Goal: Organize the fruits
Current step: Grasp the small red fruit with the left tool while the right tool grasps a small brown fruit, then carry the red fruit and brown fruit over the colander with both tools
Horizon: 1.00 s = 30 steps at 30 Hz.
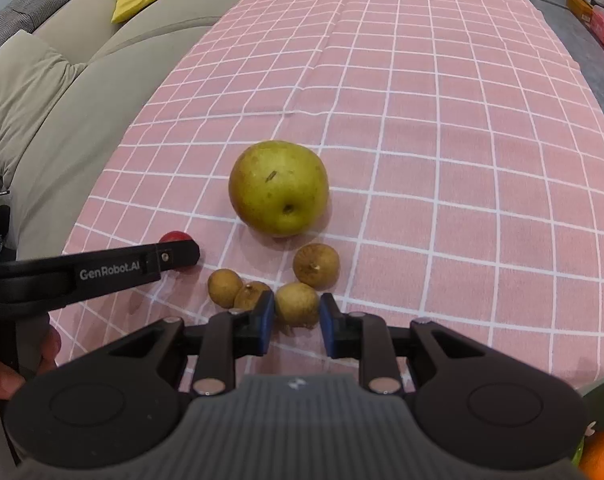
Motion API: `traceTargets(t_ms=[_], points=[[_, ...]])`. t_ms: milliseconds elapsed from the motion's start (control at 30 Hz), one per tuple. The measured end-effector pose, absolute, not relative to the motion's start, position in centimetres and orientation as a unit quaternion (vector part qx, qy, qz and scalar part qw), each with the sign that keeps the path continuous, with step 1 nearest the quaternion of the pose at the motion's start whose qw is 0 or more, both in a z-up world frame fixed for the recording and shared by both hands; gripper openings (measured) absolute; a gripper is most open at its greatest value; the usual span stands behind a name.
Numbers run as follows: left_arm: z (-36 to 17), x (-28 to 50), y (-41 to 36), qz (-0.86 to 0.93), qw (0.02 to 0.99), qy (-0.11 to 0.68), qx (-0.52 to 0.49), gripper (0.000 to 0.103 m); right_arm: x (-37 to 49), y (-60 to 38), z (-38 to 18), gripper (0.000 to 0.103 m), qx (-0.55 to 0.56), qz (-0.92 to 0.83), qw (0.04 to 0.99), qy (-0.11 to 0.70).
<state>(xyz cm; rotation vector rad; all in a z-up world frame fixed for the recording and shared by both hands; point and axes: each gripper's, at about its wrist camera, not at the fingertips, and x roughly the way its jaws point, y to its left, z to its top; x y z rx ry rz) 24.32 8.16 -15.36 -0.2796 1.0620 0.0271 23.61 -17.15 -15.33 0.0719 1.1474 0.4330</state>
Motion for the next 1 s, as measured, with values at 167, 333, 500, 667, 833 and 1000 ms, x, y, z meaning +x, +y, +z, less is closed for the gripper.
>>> traceTargets(t_ms=[167,333,500,667,833,1000], points=[[-14.6,24.0,7.9,0.012,0.853,0.505,-0.129,0.033,23.3,-17.1,-14.8,0.020,0.029,0.204,0.822,0.531],[-13.1,23.3,7.2,-0.006,0.859,0.498,-0.119,0.033,22.4,-17.3,-13.6,0.020,0.019,0.208,0.828,0.520],[-10.9,21.9,6.0,-0.030,0.864,0.490,-0.113,0.033,20.9,-18.0,-12.0,0.020,0.017,0.213,0.836,0.505],[-9.0,20.4,5.0,-0.052,0.865,0.483,-0.123,0.033,18.5,-18.9,-10.0,0.020,0.004,0.218,0.848,0.483],[-7.4,18.9,3.5,-0.078,0.865,0.479,-0.129,0.033,15.9,-20.6,-7.8,0.019,0.001,0.218,0.859,0.463],[-6.2,17.6,0.9,-0.119,0.864,0.473,-0.121,0.033,13.3,-22.8,-6.0,0.019,-0.007,0.210,0.869,0.448]])
